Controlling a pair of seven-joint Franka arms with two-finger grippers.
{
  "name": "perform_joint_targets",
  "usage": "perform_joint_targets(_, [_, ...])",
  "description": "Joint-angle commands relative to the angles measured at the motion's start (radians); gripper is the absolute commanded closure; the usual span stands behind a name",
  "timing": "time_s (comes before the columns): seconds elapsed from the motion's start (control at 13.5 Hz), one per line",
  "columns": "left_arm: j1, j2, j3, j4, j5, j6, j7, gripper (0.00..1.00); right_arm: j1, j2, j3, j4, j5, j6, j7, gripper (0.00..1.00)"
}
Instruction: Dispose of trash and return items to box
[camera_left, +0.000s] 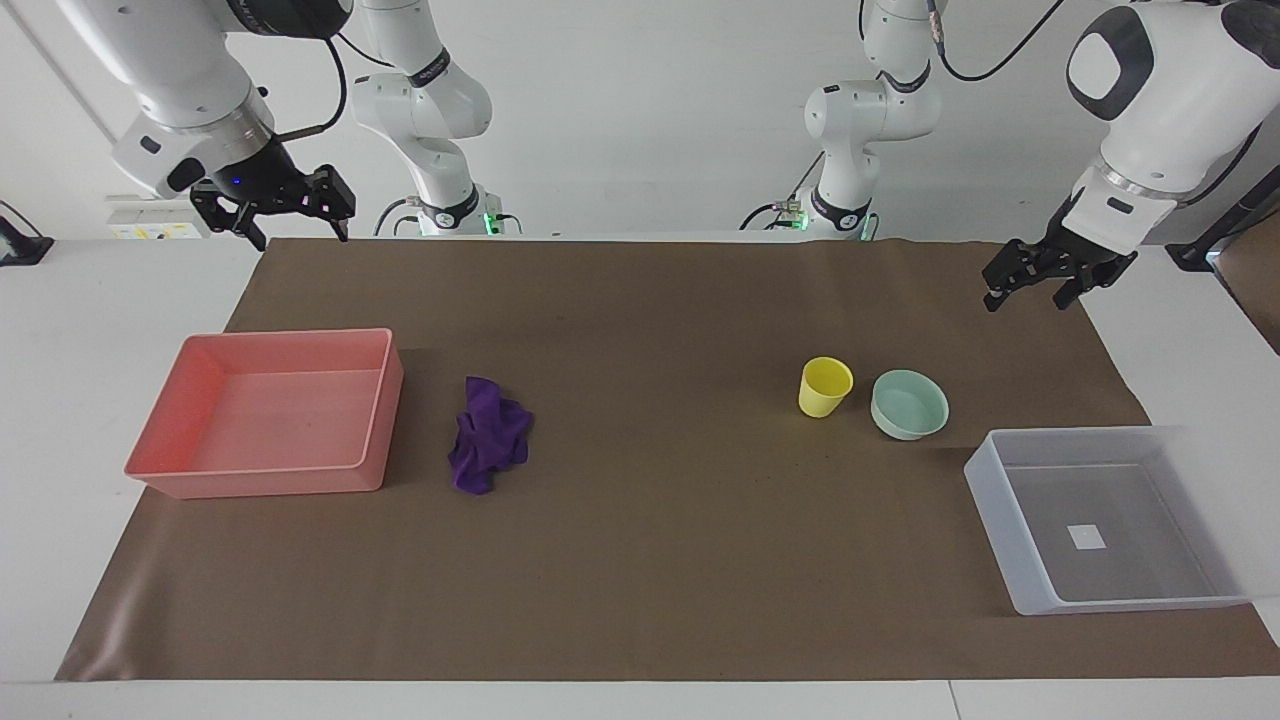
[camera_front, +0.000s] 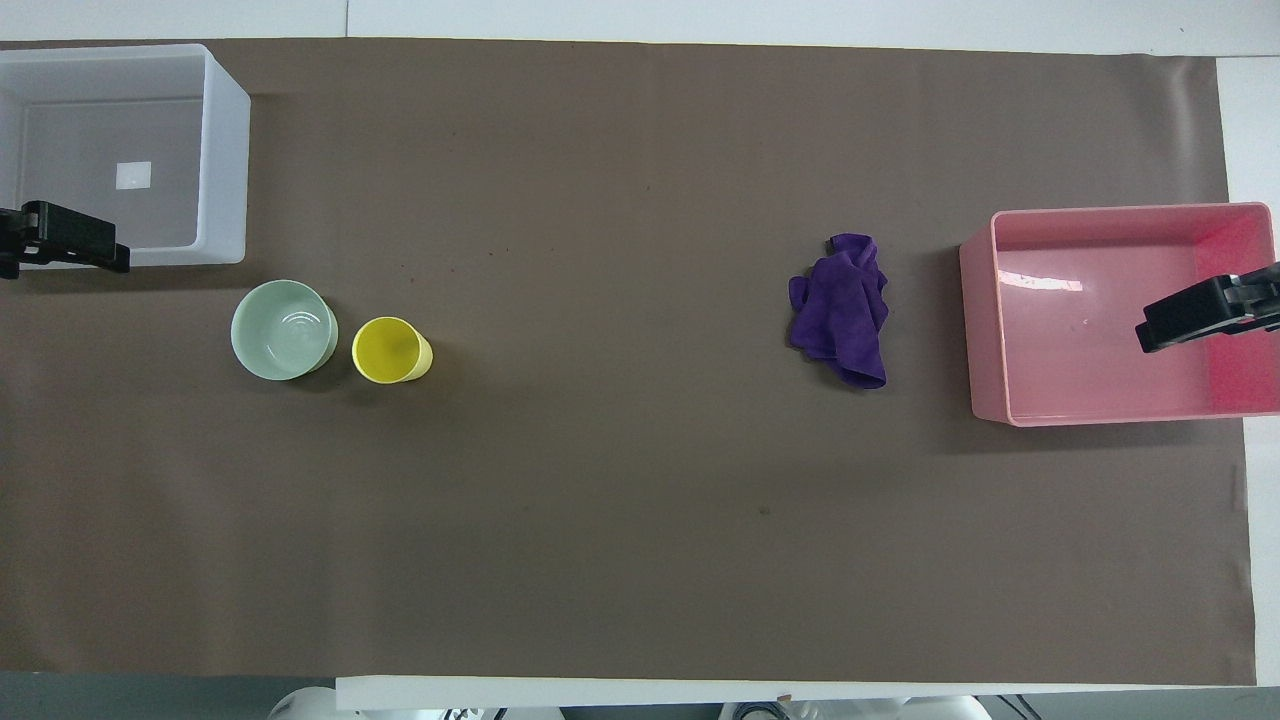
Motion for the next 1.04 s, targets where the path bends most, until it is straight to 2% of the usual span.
perform_joint_targets(0.0, [-0.003,-0.021,0.003,-0.023,0.014,0.002,0.002,0.0,-0.007,-0.033,0.001,-0.038,0.01,0.021,-0.023,0.0])
perform_joint_targets(0.22, [-0.003,-0.021,0.003,-0.023,0.014,0.001,0.0,0.0,-0.007,-0.035,0.001,-0.047,0.01,0.03,-0.027,0.0])
perform_joint_targets(0.44, [-0.004,-0.023,0.003,-0.027,0.014,0.016,-0.001,0.0,-0.003,-0.075,0.001,-0.179,0.085,0.154,-0.021,0.01])
perform_joint_targets(0.52, [-0.003,-0.044,0.003,-0.087,0.014,0.037,0.002,0.0,-0.003,-0.061,0.001,-0.195,0.103,0.183,-0.021,0.0])
perform_joint_targets(0.67, [0.005,-0.104,0.005,-0.275,0.015,0.179,-0.013,0.0,0.028,-0.041,0.007,-0.244,0.112,0.29,-0.02,0.0])
perform_joint_targets(0.74, [0.005,-0.11,0.005,-0.356,0.015,0.256,-0.052,0.0,0.049,-0.027,0.007,-0.283,0.113,0.338,-0.016,0.0])
perform_joint_targets(0.89, [0.001,-0.071,0.002,-0.498,0.015,0.486,-0.125,0.0,0.085,0.008,0.007,-0.343,0.113,0.451,-0.015,0.0])
perform_joint_targets(0.96, [-0.002,-0.023,0.002,-0.521,0.015,0.575,-0.139,0.0,0.112,0.029,0.007,-0.369,0.114,0.509,-0.013,0.0])
